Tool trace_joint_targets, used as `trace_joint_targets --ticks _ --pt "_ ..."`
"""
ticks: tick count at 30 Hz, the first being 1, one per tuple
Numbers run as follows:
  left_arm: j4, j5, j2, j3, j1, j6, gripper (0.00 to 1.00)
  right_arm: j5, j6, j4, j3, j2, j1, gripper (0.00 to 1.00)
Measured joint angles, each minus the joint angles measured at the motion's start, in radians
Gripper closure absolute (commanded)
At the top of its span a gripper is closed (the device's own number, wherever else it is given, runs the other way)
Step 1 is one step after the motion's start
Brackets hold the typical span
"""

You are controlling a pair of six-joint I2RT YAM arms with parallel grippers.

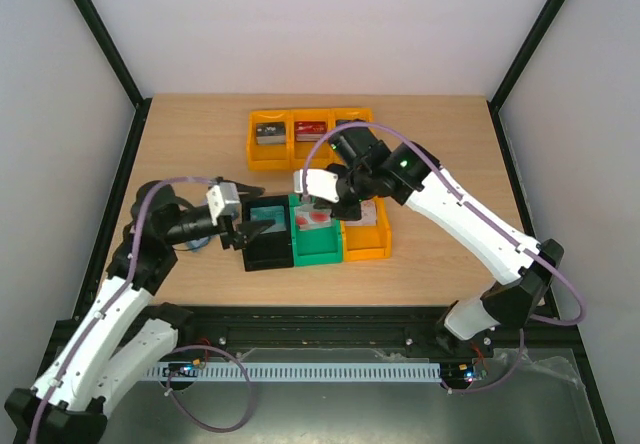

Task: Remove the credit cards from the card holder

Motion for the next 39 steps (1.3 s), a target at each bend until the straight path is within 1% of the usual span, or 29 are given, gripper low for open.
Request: trace_joint_targets --ticks 2,3,6,9,11,13,14,15,18,19,21,23,24,25,27,29,31,32,35,39 --pt "-0.095 0.029 0.037 0.038 -0.06 0.148 0.38 -0.008 0.005 0.021 0.011 0.001 0.05 0.99" --pt "-0.139 0.03 0.056 0.051 -0.085 0.22 0.43 -0.012 0.008 0.034 0.018 0.002 0.081 0.99" --pt "-0.212 0.009 0.093 0.06 -0.129 0.342 0.52 -0.023 0.017 0.065 0.024 0.005 0.154 0.98" --pt "-0.257 -0.009 0.102 0.06 -0.14 0.401 0.62 -0.035 0.032 0.09 0.024 0.006 0.204 0.99" --pt "-0.275 -0.011 0.1 0.06 -0.143 0.428 0.71 -0.04 0.036 0.105 0.024 0.006 0.223 0.99" --pt "-0.286 -0.012 0.094 0.06 -0.145 0.449 0.86 -0.04 0.043 0.119 0.024 0.006 0.228 0.99" --pt "-0.288 -0.014 0.09 0.06 -0.145 0.456 0.95 -0.04 0.047 0.124 0.024 0.006 0.229 0.98" --pt "-0.291 -0.016 0.087 0.06 -0.147 0.454 0.97 -0.041 0.051 0.13 0.024 0.006 0.229 0.98" --pt "-0.294 -0.021 0.077 0.06 -0.151 0.464 0.98 -0.035 0.059 0.15 0.024 0.006 0.228 0.98" --pt "-0.295 -0.024 0.073 0.06 -0.151 0.46 0.98 -0.033 0.065 0.156 0.024 0.005 0.228 0.89" --pt "-0.283 -0.039 0.066 0.06 -0.151 0.426 0.98 -0.018 0.093 0.186 0.012 -0.003 0.228 0.62" --pt "-0.231 -0.074 0.059 0.058 -0.146 0.321 0.98 0.026 0.159 0.295 -0.066 -0.047 0.227 0.39" --pt "-0.197 -0.084 0.056 0.057 -0.138 0.266 0.98 0.05 0.199 0.381 -0.139 -0.09 0.221 0.29" --pt "-0.137 -0.091 0.05 0.05 -0.119 0.183 0.98 0.059 0.247 0.467 -0.218 -0.139 0.219 0.23" --pt "-0.024 -0.094 0.043 0.033 -0.076 0.02 0.98 0.042 0.365 0.619 -0.352 -0.232 0.156 0.1" --pt "0.101 -0.083 0.042 0.014 -0.035 -0.16 0.98 -0.003 0.515 0.795 -0.454 -0.311 0.074 0.02" --pt "0.236 -0.07 0.048 -0.001 -0.003 -0.332 0.98 -0.029 0.673 0.964 -0.513 -0.355 0.019 0.02" --pt "0.321 -0.067 0.053 -0.004 0.01 -0.435 0.98 -0.04 0.747 1.04 -0.534 -0.365 0.012 0.02" --pt "0.457 -0.068 0.063 -0.004 0.032 -0.603 0.98 -0.079 1.03 1.297 -0.587 -0.357 0.011 0.06" --pt "0.581 -0.076 0.078 -0.002 0.046 -0.761 0.98 -0.109 1.349 1.532 -0.613 -0.267 0.013 0.11"
